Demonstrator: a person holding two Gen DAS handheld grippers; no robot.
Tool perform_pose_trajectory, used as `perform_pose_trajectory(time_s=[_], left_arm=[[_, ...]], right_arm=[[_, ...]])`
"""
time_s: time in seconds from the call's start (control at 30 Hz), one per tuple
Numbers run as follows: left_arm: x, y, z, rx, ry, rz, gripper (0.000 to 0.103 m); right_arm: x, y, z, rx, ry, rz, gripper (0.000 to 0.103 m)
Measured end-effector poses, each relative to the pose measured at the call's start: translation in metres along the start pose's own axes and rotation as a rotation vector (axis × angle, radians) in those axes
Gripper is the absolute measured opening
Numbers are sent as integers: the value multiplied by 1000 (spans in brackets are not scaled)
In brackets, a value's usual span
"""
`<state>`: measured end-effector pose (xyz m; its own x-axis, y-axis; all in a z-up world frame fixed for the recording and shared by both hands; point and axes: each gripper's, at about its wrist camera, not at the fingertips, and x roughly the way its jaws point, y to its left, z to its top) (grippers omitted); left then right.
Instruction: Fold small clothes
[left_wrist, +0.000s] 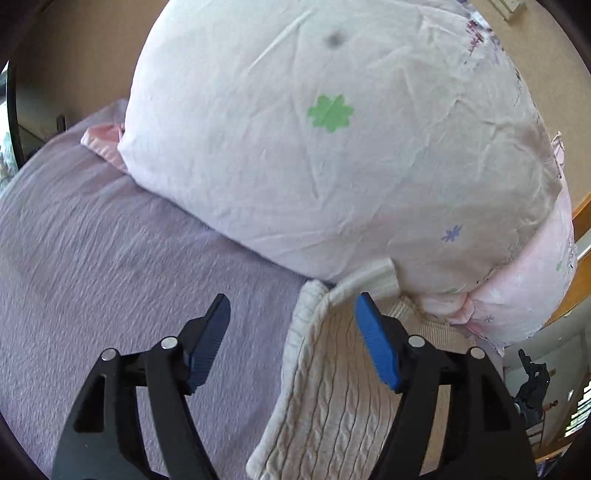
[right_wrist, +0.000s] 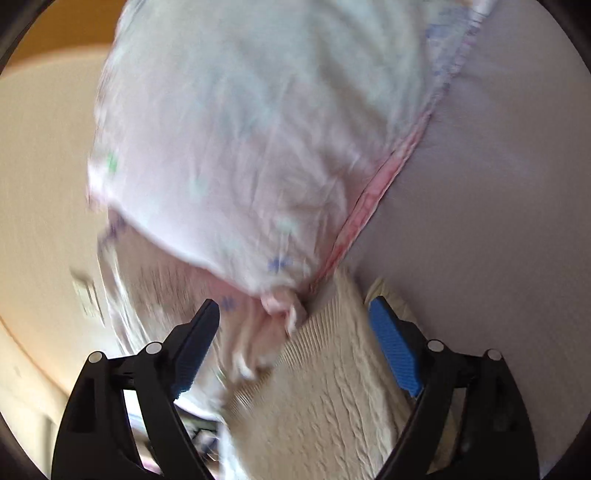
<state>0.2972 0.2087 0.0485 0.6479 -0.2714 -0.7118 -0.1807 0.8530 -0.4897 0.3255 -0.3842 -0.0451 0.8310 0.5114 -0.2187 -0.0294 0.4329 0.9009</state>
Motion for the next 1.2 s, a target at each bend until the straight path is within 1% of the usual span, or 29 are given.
perform_pose_trajectory(time_s=[0.03,0.1,0.17,0.2,0.27,0.3,0.33,0.4,0.43,0.47,0.5,0.53,0.57,0.6,0.63,0.67,0.73,0.77,0.83,0.87,0.9,0.93,0.97,1.0,1.03,1.07,1.13,1.17,1.2], left_arm=[[5,1,-7,11,50,-18,69],[14,-3,-23,54,113,-14,69],[25,-10,-37,93,169,-27,69],[31,-13,-43,101,190,-34,69],[41,-20,-53,113,216,-37,71],[41,-24,-55,135,195,-29,71],[45,-29,-56,145,211,-36,72],[49,-36,-55,139,199,-38,74],[50,-40,-58,148,195,-32,75],[52,-43,-60,163,192,-20,75],[53,-45,-61,169,190,-16,76],[56,-47,-59,166,188,-19,76],[57,-48,-60,157,187,-27,76],[56,-45,-58,147,187,-35,76],[54,-43,-58,135,185,-42,76],[48,-34,-56,128,183,-45,76],[45,-33,-56,131,180,-33,76],[40,-28,-56,135,179,-26,76],[42,-32,-57,136,179,-20,76],[43,-34,-58,132,178,-16,74],[45,-35,-58,125,176,-12,62],[45,-34,-57,109,175,-6,58],[47,-33,-56,82,173,4,34],[50,-30,-55,38,193,-23,22],[52,-31,-52,-5,203,-27,20],[51,-36,-49,-10,205,-2,18],[44,-60,-45,42,183,51,17],[38,-74,-43,68,166,59,17],[31,-89,-41,87,150,49,16]], right_arm=[[9,12,-8,-86,65,-24,85],[27,31,-33,-224,172,-78,85],[45,55,-59,-405,241,-151,85],[51,64,-70,-487,259,-179,85],[64,77,-88,-602,292,-240,89],[69,78,-93,-638,297,-281,90],[74,77,-98,-676,307,-329,90],[75,80,-108,-747,302,-379,90],[68,79,-114,-758,284,-390,89],[62,83,-116,-751,244,-379,89],[49,86,-115,-742,185,-340,89],[36,89,-114,-744,137,-281,90],[28,92,-113,-751,122,-228,90],[29,93,-114,-757,153,-191,90],[35,91,-114,-758,196,-185,90],[47,87,-116,-751,249,-216,90],[65,66,-111,-720,304,-366,90],[60,63,-111,-716,280,-331,90],[49,63,-108,-681,260,-306,90],[44,65,-108,-682,242,-293,91],[38,67,-107,-689,216,-280,96],[32,69,-108,-695,186,-270,100],[25,69,-106,-690,174,-258,100],[25,69,-102,-674,169,-244,100],[24,69,-97,-655,170,-228,100],[21,68,-93,-637,173,-217,100],[15,64,-86,-610,167,-201,100],[5,66,-83,-599,160,-190,100],[1,67,-76,-585,150,-179,100]])
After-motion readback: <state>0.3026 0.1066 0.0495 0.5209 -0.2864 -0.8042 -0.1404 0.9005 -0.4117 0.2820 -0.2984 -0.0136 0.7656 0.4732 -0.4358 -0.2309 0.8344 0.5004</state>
